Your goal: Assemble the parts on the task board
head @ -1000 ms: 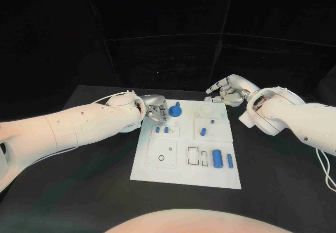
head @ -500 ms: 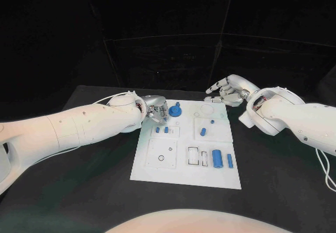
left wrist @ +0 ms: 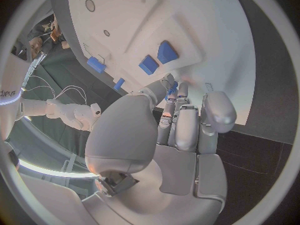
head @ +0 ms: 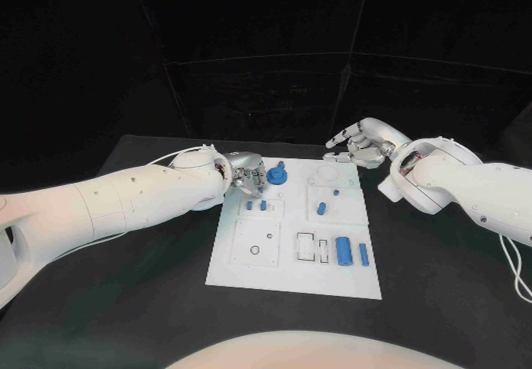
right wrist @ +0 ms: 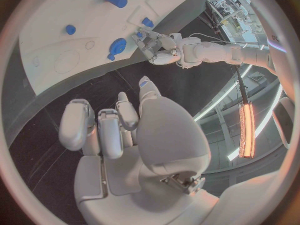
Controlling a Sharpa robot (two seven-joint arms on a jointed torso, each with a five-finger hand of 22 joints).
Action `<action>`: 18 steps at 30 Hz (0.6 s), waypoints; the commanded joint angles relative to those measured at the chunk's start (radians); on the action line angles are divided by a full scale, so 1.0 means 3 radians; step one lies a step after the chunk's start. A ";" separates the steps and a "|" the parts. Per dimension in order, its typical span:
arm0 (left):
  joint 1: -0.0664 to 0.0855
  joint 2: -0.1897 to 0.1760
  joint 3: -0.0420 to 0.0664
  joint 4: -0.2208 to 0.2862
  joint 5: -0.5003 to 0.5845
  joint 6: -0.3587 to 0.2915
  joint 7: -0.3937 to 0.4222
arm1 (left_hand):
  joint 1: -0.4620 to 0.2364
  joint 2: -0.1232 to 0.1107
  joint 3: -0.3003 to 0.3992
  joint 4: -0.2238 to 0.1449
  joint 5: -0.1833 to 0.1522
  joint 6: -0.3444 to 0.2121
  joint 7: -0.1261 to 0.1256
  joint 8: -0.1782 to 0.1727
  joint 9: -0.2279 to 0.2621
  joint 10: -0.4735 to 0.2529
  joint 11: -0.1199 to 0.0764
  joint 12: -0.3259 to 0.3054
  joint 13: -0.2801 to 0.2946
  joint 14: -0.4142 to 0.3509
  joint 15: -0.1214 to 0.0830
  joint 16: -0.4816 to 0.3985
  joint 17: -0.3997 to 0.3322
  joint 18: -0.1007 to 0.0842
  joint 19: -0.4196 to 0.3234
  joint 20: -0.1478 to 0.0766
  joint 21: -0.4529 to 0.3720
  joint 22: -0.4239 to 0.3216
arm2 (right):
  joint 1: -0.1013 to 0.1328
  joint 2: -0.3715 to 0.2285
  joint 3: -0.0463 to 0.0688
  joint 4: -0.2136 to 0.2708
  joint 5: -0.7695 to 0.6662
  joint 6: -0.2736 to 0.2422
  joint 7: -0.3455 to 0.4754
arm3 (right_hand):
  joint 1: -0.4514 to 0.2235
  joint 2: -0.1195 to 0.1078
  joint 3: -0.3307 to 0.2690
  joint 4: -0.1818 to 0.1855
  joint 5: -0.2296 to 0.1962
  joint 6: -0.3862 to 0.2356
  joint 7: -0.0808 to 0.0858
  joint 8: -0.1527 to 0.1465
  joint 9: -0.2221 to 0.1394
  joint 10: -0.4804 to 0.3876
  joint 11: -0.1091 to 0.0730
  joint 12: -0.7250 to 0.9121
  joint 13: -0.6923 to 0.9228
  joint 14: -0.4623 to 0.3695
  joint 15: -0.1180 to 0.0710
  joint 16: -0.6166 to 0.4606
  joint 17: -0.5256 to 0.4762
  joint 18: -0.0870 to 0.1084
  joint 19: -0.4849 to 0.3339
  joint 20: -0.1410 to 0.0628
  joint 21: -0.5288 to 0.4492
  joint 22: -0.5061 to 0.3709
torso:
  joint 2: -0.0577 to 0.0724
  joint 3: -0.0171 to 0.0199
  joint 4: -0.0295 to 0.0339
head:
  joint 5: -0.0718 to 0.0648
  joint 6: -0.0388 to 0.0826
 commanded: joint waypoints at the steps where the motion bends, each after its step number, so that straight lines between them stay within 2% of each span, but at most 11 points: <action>1: 0.0003 0.0000 0.0002 0.0006 0.0009 -0.0030 0.0019 | -0.0034 -0.0038 0.0022 0.0004 0.0003 -0.0055 -0.0002 -0.0041 -0.0014 -0.0036 -0.0003 -0.0031 -0.0009 0.0010 0.0023 -0.0005 -0.0005 -0.0048 0.0000 0.0023 -0.0015 0.0002 | 0.0005 0.0003 0.0002 0.0001 0.0006 0.0014 0.0027 | 0.0017 0.0026 -0.0013 0.0003 0.0012 -0.0021 -0.0003 0.0012 0.0000 -0.0016 0.0002 0.0008 0.0003 0.0196 -0.0002 -0.0012 0.0222 0.0026 -0.0026 -0.0004 -0.0015 -0.0002 | 0.0000 -0.0001 -0.0001 | 0.0002 0.0000; 5: 0.0003 -0.0003 0.0002 0.0007 0.0009 -0.0063 0.0025 | -0.0068 -0.0092 0.0014 0.0010 0.0002 -0.0223 -0.0013 -0.0138 -0.0066 -0.0122 0.0018 -0.0099 -0.0032 0.0006 0.0037 -0.0007 -0.0022 -0.0042 -0.0010 0.0035 -0.0045 -0.0020 | 0.0005 0.0003 0.0002 -0.0003 0.0006 0.0014 0.0027 | 0.0018 0.0026 -0.0014 0.0003 0.0013 -0.0021 -0.0004 0.0013 0.0000 -0.0019 0.0002 0.0004 -0.0001 0.0196 -0.0002 -0.0014 0.0218 0.0027 -0.0027 -0.0004 -0.0016 -0.0005 | 0.0000 -0.0001 0.0003 | -0.0001 0.0001; 8: 0.0003 -0.0007 0.0002 0.0006 0.0009 -0.0071 0.0023 | -0.0081 -0.0112 0.0001 0.0015 0.0003 -0.0298 -0.0020 -0.0147 -0.0092 -0.0184 0.0037 -0.0138 -0.0042 0.0003 0.0051 -0.0011 -0.0035 -0.0035 -0.0025 0.0047 -0.0089 -0.0055 | 0.0005 0.0003 0.0002 -0.0006 0.0006 0.0014 0.0027 | 0.0021 0.0027 -0.0015 0.0004 0.0013 -0.0022 -0.0004 0.0014 0.0000 -0.0025 0.0002 -0.0005 -0.0010 0.0194 -0.0002 -0.0018 0.0212 0.0028 -0.0030 -0.0004 -0.0020 -0.0012 | -0.0001 -0.0001 0.0003 | 0.0001 0.0000; 14: 0.0003 -0.0023 0.0002 0.0004 0.0009 -0.0073 0.0002 | -0.0084 -0.0119 -0.0013 0.0018 0.0003 -0.0331 -0.0011 -0.0142 -0.0107 -0.0219 0.0047 -0.0155 -0.0044 0.0002 0.0059 -0.0012 -0.0044 -0.0029 -0.0032 0.0055 -0.0116 -0.0076 | 0.0005 0.0002 0.0002 -0.0016 0.0006 0.0026 0.0017 | 0.0026 0.0029 -0.0022 0.0007 0.0014 -0.0026 -0.0003 0.0015 -0.0001 -0.0090 0.0002 -0.0092 -0.0090 0.0184 -0.0002 -0.0047 0.0173 0.0035 -0.0047 -0.0004 -0.0038 -0.0048 | 0.0000 -0.0001 0.0002 | 0.0002 0.0000; 18: 0.0003 -0.0052 0.0002 0.0016 0.0014 -0.0064 -0.0003 | -0.0083 -0.0121 -0.0017 0.0018 0.0003 -0.0331 -0.0005 -0.0138 -0.0109 -0.0229 0.0049 -0.0158 -0.0045 0.0002 0.0061 -0.0012 -0.0048 -0.0028 -0.0033 0.0057 -0.0121 -0.0080 | 0.0005 -0.0001 0.0002 -0.0026 0.0006 0.0059 -0.0014 | 0.0070 0.0051 -0.0045 0.0021 0.0017 -0.0039 -0.0005 0.0025 -0.0003 -0.0339 -0.0001 -0.0451 -0.0415 0.0155 -0.0004 -0.0128 0.0075 0.0050 -0.0086 -0.0007 -0.0084 -0.0128 | -0.0001 -0.0001 -0.0001 | 0.0003 0.0000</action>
